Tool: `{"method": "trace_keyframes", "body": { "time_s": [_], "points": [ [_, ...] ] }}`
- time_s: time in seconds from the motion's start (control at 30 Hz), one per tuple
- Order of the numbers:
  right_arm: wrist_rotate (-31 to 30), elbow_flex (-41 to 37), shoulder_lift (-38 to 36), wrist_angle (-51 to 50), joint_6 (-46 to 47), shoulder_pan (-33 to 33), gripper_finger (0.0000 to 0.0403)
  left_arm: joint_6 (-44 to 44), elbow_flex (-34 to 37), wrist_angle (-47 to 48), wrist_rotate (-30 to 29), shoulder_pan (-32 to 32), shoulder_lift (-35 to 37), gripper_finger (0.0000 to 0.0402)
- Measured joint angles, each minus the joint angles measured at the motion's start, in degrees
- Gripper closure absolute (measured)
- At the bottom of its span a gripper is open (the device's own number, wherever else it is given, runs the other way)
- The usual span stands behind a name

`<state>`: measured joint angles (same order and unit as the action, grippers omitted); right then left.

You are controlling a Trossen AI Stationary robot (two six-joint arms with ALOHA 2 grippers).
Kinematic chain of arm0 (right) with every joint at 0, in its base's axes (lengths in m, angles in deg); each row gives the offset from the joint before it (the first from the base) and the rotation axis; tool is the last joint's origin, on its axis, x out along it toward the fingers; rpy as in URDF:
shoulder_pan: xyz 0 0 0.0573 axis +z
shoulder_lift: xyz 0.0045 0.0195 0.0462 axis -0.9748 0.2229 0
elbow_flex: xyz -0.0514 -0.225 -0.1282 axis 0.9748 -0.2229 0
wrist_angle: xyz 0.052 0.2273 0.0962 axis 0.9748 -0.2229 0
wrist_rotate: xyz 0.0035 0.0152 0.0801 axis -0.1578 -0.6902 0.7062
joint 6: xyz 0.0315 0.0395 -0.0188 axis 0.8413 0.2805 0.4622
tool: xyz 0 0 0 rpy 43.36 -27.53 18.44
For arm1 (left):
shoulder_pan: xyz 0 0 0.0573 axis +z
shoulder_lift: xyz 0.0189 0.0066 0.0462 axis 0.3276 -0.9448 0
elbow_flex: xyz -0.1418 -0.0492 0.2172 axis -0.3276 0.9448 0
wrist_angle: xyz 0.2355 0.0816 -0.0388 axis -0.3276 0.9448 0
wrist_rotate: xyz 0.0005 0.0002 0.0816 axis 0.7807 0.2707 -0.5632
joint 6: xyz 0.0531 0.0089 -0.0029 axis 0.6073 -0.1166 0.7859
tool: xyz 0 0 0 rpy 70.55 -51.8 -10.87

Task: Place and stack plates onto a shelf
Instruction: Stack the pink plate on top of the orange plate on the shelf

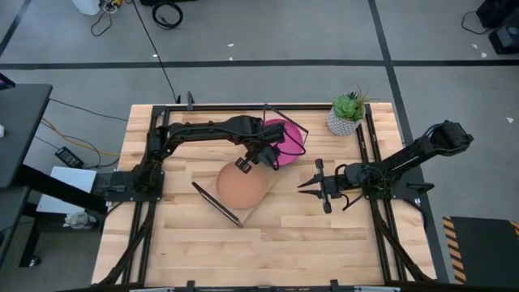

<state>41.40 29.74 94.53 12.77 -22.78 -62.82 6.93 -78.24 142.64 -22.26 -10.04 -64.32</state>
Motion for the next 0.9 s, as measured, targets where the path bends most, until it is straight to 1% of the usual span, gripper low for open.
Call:
{"method": "trace_keyframes", "body": {
  "time_s": [0.2, 0.37, 0.53, 0.73, 0.9],
  "points": [
    [0.0, 0.0, 0.0, -0.01, 0.2, 0.0, 0.0332, -0.87, 0.0, -0.01, -0.11, 0.0, 0.04, 0.0299],
    [0.01, 0.0, 0.0, 0.01, 0.2, 0.0, 0.0332, -2.05, 0.0, -1.55, -2.78, 0.09, 0.04, 0.0299],
    [0.02, 0.0, 0.0, 0.01, 0.46, 0.0, 0.0332, -9.36, -0.13, -7.95, -3.23, 1.15, -1.48, 0.0307],
    [0.48, 0.0, 0.0, -0.04, 1.53, 0.0, 0.0332, -10.03, -0.04, -7.19, -6.38, 1.44, -4.49, 0.0318],
    [0.52, 0.0, 0.0, -0.4, 1.34, 0.02, 0.0332, -10.01, -0.02, -4.01, -6.15, 0.45, -5.2, 0.032]
  ]
}}
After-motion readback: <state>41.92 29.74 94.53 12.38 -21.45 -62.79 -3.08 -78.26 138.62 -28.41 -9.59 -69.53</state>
